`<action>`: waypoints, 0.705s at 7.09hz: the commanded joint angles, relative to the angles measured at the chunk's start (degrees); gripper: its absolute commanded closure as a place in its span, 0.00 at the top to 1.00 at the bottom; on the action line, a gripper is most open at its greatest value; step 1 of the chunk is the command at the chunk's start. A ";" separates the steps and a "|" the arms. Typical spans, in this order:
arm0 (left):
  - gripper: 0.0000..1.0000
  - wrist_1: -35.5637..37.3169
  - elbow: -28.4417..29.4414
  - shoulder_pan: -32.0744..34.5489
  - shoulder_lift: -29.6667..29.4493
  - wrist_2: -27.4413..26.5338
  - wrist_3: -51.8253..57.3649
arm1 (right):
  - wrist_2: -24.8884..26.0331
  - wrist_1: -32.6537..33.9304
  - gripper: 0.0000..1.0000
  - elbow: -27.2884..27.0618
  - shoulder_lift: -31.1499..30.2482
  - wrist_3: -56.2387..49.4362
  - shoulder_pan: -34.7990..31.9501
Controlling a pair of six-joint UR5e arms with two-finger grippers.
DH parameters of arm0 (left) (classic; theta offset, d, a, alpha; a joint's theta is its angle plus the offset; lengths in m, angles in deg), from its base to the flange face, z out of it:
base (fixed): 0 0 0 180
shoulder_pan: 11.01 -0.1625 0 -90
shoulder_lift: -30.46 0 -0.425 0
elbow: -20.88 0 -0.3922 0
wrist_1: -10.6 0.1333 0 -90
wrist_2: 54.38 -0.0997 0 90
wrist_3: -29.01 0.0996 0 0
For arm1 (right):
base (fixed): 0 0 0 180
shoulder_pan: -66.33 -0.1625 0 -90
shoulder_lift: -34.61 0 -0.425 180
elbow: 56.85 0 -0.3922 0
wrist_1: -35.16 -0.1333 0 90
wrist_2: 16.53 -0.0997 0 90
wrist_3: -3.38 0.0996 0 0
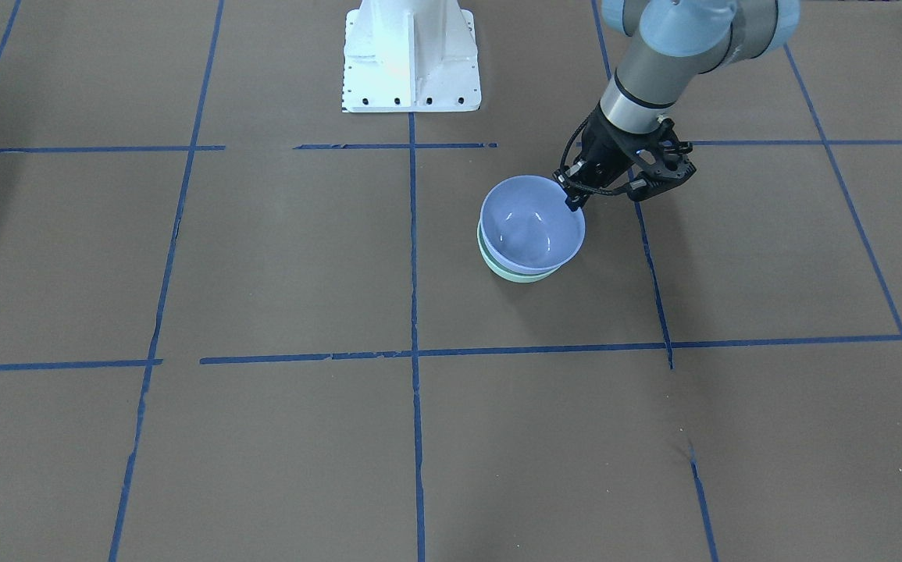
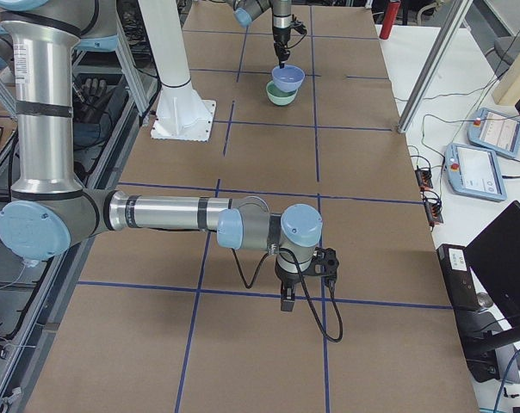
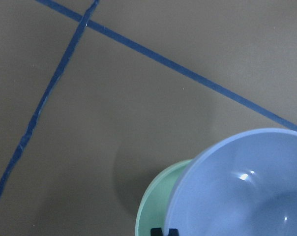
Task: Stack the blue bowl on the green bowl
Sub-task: 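Lower the blue bowl into the green bowl and open the left gripper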
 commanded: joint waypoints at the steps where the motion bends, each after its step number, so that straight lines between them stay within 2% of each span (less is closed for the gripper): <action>1: 0.00 -0.22 2.28 -1.40 0.09 -0.81 -0.97 | 0.00 0.00 1.00 0.00 0.00 -0.04 0.04; 3: 0.00 -0.39 3.00 -2.36 0.18 -0.72 -0.97 | 0.00 0.00 1.00 0.00 0.00 0.05 0.04; 4: 0.04 -0.48 3.08 -2.45 0.18 -0.64 -0.71 | 0.00 0.00 1.00 0.00 0.00 -0.04 0.04; 5: 0.31 -0.48 3.35 -2.71 0.18 -0.72 -0.54 | 0.00 0.00 1.00 0.00 0.00 0.05 -0.05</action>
